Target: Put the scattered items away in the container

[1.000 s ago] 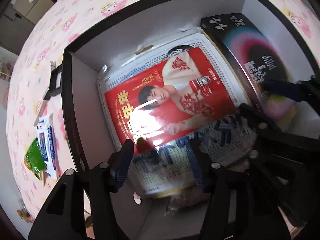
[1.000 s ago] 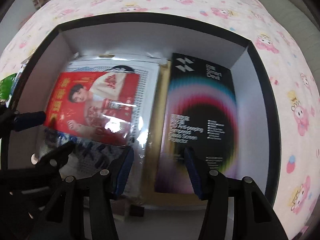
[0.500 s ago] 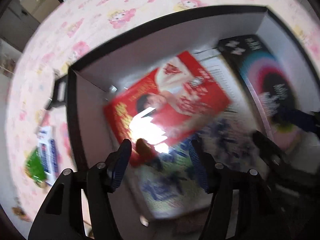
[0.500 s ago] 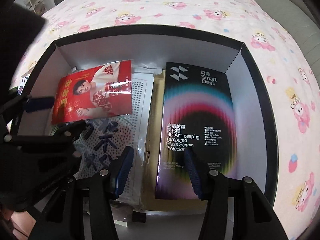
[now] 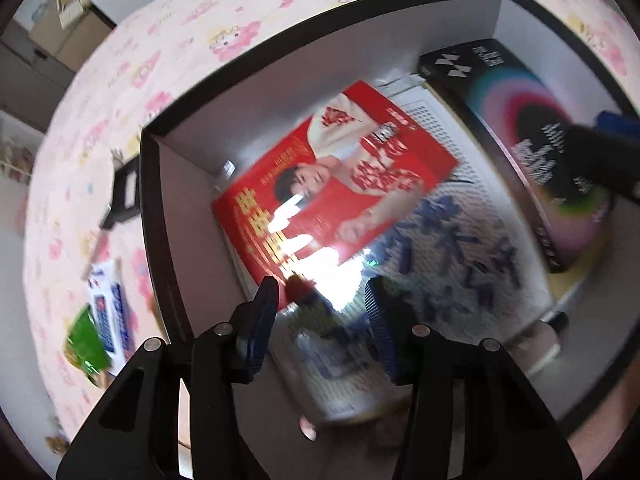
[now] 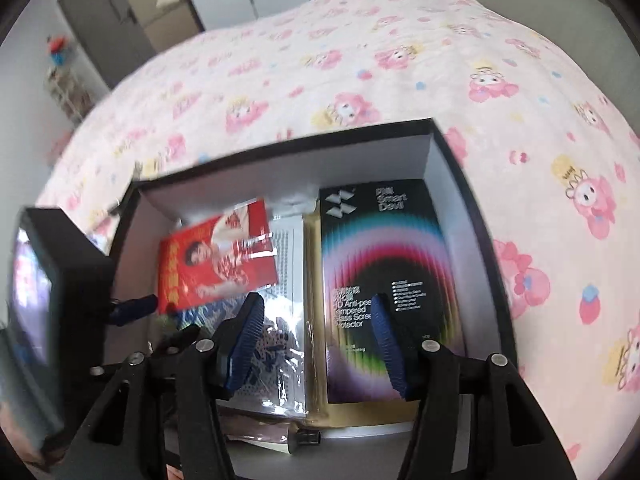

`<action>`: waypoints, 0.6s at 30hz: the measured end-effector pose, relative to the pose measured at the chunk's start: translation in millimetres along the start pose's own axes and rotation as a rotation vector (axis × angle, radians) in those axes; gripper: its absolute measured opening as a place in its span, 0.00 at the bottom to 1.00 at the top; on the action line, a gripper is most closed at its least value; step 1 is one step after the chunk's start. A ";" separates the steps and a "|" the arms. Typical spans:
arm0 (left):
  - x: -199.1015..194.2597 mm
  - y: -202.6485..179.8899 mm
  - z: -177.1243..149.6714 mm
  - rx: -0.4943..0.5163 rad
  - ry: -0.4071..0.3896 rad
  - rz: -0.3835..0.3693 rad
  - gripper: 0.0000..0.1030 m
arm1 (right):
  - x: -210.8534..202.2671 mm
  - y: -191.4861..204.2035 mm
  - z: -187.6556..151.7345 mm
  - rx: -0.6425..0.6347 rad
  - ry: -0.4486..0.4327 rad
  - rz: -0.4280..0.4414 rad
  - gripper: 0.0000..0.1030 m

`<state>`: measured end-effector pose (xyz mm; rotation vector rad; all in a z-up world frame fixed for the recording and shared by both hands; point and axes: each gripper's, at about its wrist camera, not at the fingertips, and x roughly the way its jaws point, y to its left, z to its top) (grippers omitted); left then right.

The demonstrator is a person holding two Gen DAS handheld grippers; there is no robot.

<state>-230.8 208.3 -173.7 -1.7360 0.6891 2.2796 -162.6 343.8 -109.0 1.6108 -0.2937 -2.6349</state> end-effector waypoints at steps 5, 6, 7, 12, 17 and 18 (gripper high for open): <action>7.9 4.1 14.4 0.068 -0.033 0.071 0.47 | 28.8 12.0 0.6 0.002 0.035 -0.038 0.51; 9.5 4.9 17.3 0.081 -0.039 0.086 0.47 | 30.3 11.6 -0.2 -0.004 0.041 -0.040 0.51; 11.1 5.7 20.2 0.095 -0.046 0.100 0.47 | 31.8 11.1 -1.0 -0.011 0.047 -0.041 0.51; 7.6 20.3 5.9 0.068 -0.105 -0.042 0.47 | 44.3 18.6 8.6 -0.039 0.091 0.008 0.51; 0.9 42.0 3.8 -0.002 -0.160 -0.190 0.45 | 73.9 46.1 12.3 -0.141 0.195 0.043 0.51; 1.4 42.1 3.9 0.002 -0.169 -0.192 0.45 | 76.7 50.6 12.3 -0.167 0.203 0.036 0.51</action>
